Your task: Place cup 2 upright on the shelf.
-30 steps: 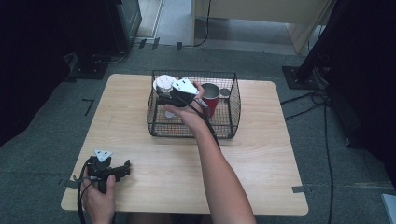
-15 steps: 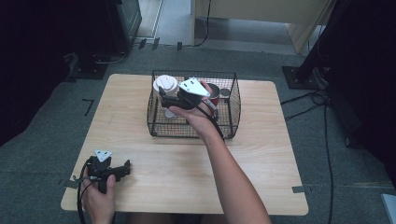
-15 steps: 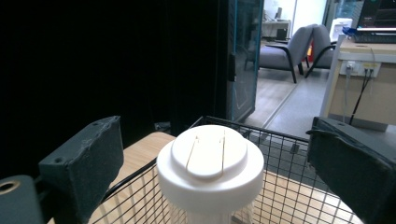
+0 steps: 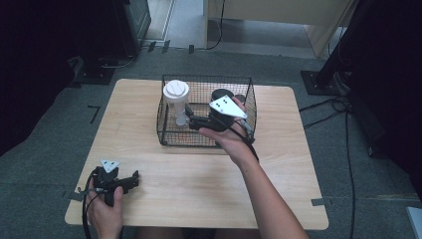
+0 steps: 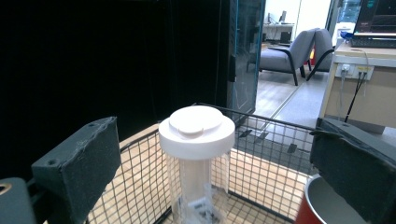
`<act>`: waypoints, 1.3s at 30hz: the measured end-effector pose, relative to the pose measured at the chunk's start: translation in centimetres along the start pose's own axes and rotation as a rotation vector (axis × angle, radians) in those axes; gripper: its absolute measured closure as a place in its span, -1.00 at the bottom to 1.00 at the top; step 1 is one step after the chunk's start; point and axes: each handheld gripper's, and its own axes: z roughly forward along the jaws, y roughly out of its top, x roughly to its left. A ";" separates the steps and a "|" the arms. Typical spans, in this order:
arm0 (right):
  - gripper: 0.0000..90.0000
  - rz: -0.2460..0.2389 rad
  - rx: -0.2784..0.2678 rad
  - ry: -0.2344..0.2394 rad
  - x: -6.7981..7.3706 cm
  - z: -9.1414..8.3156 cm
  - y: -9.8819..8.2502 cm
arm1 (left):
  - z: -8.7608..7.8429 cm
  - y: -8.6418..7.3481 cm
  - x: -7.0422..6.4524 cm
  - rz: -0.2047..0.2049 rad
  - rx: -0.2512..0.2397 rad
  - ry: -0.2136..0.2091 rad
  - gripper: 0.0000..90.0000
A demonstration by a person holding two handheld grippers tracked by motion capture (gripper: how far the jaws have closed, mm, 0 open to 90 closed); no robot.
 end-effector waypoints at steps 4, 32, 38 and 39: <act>-0.95 -0.011 0.008 -0.014 -0.5 -1.7 -0.6 | 0.0 0.0 0.0 -0.001 0.000 0.000 -1.00; -0.95 0.026 0.031 -0.137 -5.5 -10.4 -6.0 | 0.0 0.0 -0.1 0.005 0.000 -0.009 -1.00; -0.95 0.038 0.041 -0.171 -6.6 -11.9 -7.3 | 0.0 0.0 -0.1 0.011 0.002 -0.009 -1.00; -0.94 0.041 0.044 -0.180 -6.8 -12.2 -7.6 | 0.0 0.0 -0.1 0.011 0.002 -0.009 -1.00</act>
